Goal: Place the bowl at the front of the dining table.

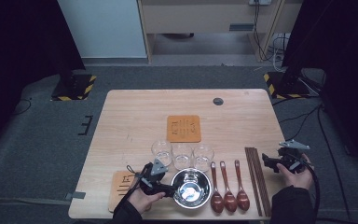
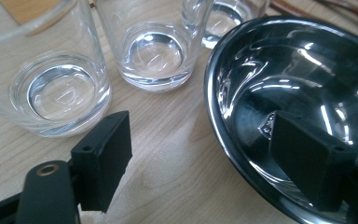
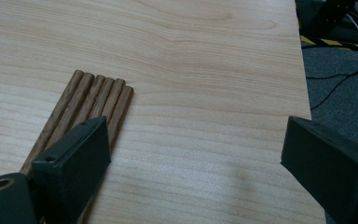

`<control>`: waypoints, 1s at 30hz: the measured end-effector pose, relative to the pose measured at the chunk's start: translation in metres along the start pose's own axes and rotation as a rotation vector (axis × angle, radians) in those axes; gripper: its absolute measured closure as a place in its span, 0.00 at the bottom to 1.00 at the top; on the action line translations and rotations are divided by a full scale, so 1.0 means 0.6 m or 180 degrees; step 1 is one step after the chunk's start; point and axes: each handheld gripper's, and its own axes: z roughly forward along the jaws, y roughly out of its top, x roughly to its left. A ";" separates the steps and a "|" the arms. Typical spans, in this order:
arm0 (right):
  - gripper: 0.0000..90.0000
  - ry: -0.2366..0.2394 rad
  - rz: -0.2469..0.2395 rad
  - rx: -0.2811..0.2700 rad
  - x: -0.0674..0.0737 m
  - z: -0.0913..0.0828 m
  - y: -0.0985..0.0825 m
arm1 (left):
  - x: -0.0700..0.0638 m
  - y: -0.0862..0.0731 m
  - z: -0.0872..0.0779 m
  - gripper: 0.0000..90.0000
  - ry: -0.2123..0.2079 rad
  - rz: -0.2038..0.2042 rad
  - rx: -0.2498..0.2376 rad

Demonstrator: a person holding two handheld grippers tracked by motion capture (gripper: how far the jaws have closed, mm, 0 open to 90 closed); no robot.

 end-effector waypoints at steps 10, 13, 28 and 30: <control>0.09 -0.0047 -0.0027 0.0073 -0.011 0.007 -0.007 | -0.002 0.002 0.020 0.29 -0.0014 -0.0069 0.0124; 0.09 -0.0048 -0.0022 0.0094 -0.013 0.009 -0.009 | -0.003 0.004 0.025 0.30 0.0012 -0.0031 0.0115; 0.08 0.0090 -0.0069 0.0177 -0.015 0.027 -0.022 | 0.003 0.006 0.049 0.40 -0.0009 -0.0094 0.0207; 0.07 0.0094 -0.0059 0.0165 -0.014 0.027 -0.023 | 0.002 0.007 0.049 0.41 0.0015 -0.0128 0.0216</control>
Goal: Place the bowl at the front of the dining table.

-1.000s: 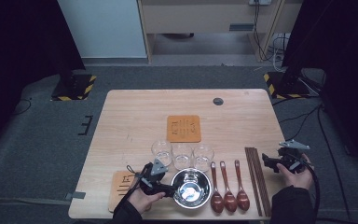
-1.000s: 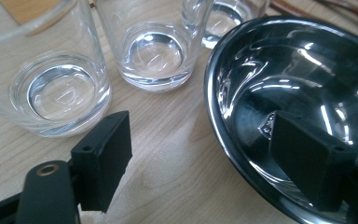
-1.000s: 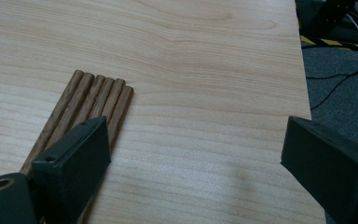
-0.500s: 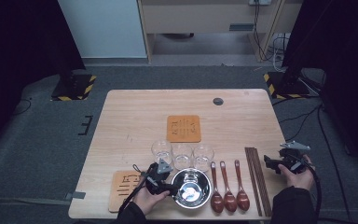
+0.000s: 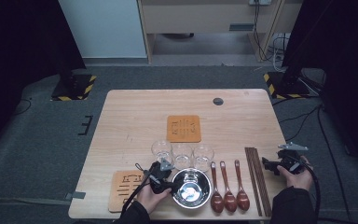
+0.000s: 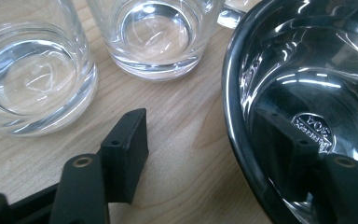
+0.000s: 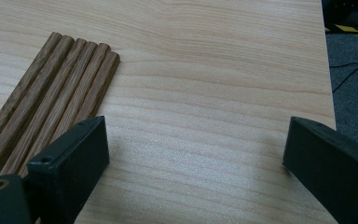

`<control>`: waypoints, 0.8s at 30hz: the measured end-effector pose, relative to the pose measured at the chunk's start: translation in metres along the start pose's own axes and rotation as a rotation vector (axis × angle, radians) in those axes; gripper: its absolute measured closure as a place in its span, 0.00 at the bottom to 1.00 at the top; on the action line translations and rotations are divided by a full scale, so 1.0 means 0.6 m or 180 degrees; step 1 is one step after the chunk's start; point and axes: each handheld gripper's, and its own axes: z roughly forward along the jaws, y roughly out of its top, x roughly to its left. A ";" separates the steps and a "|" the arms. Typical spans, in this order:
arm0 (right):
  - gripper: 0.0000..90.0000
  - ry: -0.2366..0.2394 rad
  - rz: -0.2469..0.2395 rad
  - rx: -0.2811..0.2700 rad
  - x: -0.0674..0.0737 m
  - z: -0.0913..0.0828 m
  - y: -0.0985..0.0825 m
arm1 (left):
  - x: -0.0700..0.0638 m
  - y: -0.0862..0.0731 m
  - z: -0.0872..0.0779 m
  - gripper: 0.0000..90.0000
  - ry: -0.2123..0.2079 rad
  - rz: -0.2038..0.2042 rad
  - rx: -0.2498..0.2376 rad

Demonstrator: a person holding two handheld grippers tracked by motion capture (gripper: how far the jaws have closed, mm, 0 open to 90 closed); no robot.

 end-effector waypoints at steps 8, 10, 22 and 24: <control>0.05 0.0069 0.0094 -0.0065 -0.003 0.003 -0.006 | -0.006 0.004 0.002 0.48 0.0033 -0.0039 0.0036; 0.05 0.0070 0.0068 -0.0086 -0.004 0.004 -0.007 | -0.007 0.005 0.002 0.50 0.0034 -0.0033 0.0042; 0.03 0.0078 0.0096 -0.0128 -0.005 0.005 -0.010 | -0.012 0.009 0.004 0.66 -0.0022 -0.0022 0.0063; 0.03 0.0083 0.0103 -0.0126 -0.005 0.005 -0.010 | -0.012 0.010 0.005 0.67 -0.0036 0.0030 0.0041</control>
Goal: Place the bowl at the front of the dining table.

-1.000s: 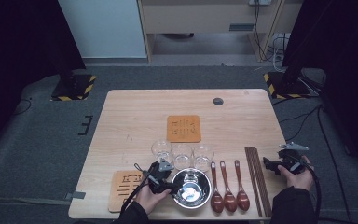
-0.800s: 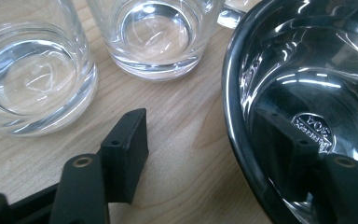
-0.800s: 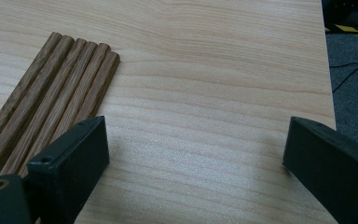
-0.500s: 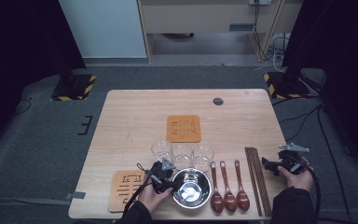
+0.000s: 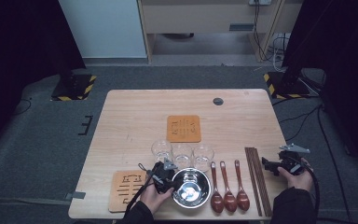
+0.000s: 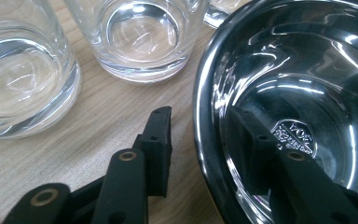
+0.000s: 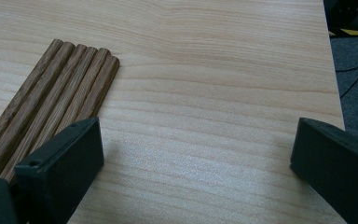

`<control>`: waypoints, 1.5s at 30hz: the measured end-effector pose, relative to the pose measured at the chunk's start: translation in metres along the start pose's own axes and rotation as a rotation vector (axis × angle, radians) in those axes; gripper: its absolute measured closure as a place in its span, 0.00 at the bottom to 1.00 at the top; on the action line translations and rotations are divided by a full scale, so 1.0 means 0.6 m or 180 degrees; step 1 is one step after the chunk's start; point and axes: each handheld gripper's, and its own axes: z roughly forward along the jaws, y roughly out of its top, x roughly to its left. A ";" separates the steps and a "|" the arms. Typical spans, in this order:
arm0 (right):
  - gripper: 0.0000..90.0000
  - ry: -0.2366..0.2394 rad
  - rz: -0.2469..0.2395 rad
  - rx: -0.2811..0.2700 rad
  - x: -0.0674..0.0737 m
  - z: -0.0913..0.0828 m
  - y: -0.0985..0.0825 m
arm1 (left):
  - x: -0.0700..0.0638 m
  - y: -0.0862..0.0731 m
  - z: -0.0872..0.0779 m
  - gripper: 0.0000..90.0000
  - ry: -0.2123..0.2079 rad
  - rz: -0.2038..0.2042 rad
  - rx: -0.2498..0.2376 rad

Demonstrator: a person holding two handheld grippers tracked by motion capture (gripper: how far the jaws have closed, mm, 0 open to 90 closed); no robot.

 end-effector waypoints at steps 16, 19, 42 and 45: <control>0.00 0.0026 -0.0023 0.0015 0.000 0.001 0.000 | -0.008 0.001 0.000 0.84 -0.0060 -0.0110 0.0112; 0.00 0.0021 -0.0030 0.0014 0.000 0.001 0.000 | -0.008 0.001 -0.001 0.85 -0.0073 -0.0114 0.0109; 0.00 0.0010 -0.0018 0.0012 0.001 0.002 0.001 | -0.004 0.006 -0.021 0.96 -0.0292 -0.0403 0.0001; 0.00 0.0010 -0.0020 0.0011 0.001 0.002 0.001 | -0.004 0.006 -0.022 0.96 -0.0288 -0.0389 0.0004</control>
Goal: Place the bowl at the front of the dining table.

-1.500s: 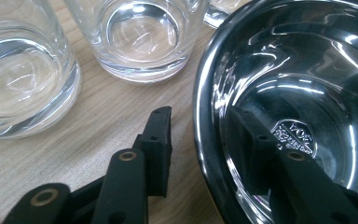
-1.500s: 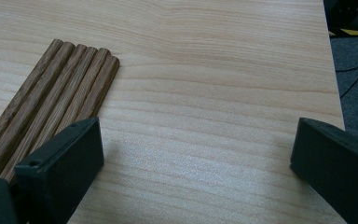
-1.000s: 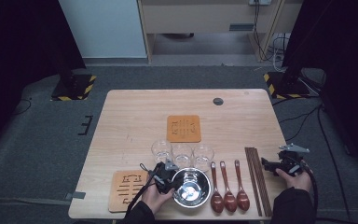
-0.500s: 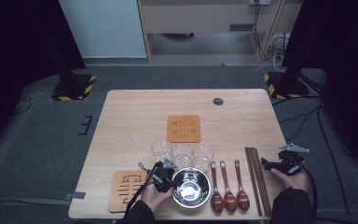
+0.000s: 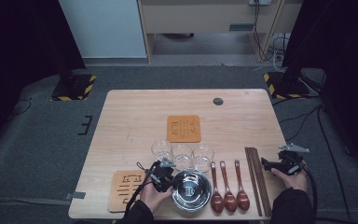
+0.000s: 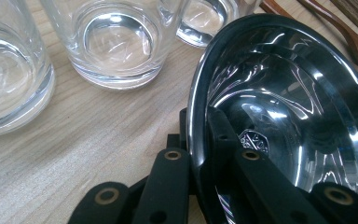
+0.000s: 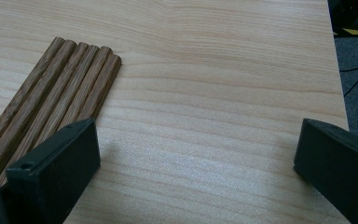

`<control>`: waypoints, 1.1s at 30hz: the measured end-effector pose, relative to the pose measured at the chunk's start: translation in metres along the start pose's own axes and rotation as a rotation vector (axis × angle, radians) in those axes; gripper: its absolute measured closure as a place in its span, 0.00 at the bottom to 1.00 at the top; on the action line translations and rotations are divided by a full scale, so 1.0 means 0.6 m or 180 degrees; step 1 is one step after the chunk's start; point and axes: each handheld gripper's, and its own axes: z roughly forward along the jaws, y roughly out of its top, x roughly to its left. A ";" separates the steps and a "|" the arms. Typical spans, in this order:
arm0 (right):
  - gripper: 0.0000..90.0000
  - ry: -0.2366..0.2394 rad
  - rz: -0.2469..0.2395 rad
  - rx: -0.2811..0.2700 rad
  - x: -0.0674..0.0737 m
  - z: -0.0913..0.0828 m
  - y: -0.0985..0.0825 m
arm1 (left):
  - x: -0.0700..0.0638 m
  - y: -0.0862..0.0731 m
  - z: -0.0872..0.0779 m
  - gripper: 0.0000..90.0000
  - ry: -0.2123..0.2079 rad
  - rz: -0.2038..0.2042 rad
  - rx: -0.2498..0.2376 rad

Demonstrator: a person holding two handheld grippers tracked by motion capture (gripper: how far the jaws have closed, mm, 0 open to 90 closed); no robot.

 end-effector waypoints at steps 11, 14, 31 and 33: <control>0.00 0.0000 -0.0004 0.0001 0.000 0.000 0.000 | -0.005 0.001 -0.006 0.96 0.0009 0.0084 -0.0005; 0.00 -0.0001 0.0002 0.0001 0.000 0.000 0.000 | -0.007 0.001 -0.007 0.96 -0.0006 0.0093 -0.0016; 0.00 0.0000 -0.0009 0.0000 0.000 0.000 0.000 | -0.012 0.004 -0.032 0.96 -0.0051 0.0152 -0.0120; 0.00 -0.0001 0.0002 0.0000 0.000 0.000 0.000 | -0.013 0.004 -0.034 0.96 -0.0051 0.0167 -0.0121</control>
